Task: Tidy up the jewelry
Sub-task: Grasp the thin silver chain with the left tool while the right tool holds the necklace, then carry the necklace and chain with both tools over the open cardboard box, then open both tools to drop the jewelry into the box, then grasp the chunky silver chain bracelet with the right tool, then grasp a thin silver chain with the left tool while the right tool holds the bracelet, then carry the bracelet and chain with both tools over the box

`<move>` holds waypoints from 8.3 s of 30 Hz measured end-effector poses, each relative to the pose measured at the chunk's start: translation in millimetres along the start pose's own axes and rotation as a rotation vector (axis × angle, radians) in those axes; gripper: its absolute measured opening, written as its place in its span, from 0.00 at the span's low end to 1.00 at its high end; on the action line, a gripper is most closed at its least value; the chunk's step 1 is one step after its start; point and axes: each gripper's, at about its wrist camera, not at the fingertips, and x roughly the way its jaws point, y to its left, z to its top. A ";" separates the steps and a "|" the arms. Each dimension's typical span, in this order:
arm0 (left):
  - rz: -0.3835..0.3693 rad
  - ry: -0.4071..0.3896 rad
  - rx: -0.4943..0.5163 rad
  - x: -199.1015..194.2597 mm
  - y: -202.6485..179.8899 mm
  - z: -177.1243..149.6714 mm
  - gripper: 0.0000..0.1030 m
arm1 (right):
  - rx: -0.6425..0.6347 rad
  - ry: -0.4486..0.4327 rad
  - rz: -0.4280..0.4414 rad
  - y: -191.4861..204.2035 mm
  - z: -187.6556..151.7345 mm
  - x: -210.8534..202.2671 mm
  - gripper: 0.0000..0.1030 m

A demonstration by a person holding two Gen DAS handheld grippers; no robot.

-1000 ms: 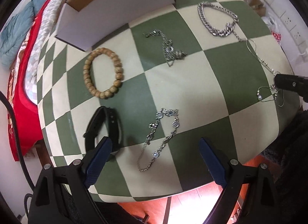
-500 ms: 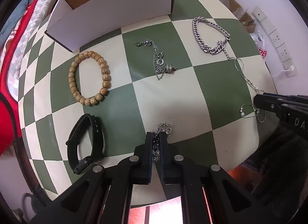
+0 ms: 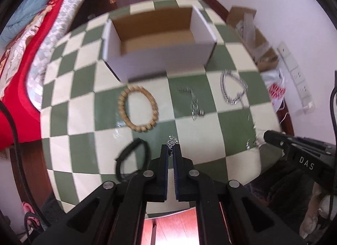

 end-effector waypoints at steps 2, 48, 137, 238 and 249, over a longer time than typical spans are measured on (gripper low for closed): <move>-0.003 -0.027 -0.009 -9.9 -2.3 6.2 0.02 | 0.004 -0.012 0.024 3.1 2.0 -10.5 0.03; -0.089 -0.097 -0.228 -63.1 70.3 199.1 0.02 | -0.198 -0.223 0.042 164.4 196.9 -156.5 0.03; 0.349 -0.116 -0.213 34.1 73.2 41.3 1.00 | 0.098 -0.060 -0.228 -13.4 74.4 66.4 0.61; -0.041 -0.021 -0.208 8.2 86.8 180.6 0.06 | -0.255 -0.099 -0.103 151.9 185.7 -11.7 0.01; -0.059 0.040 -0.242 33.8 94.7 178.9 0.06 | -0.284 -0.027 -0.135 153.7 190.7 22.1 0.01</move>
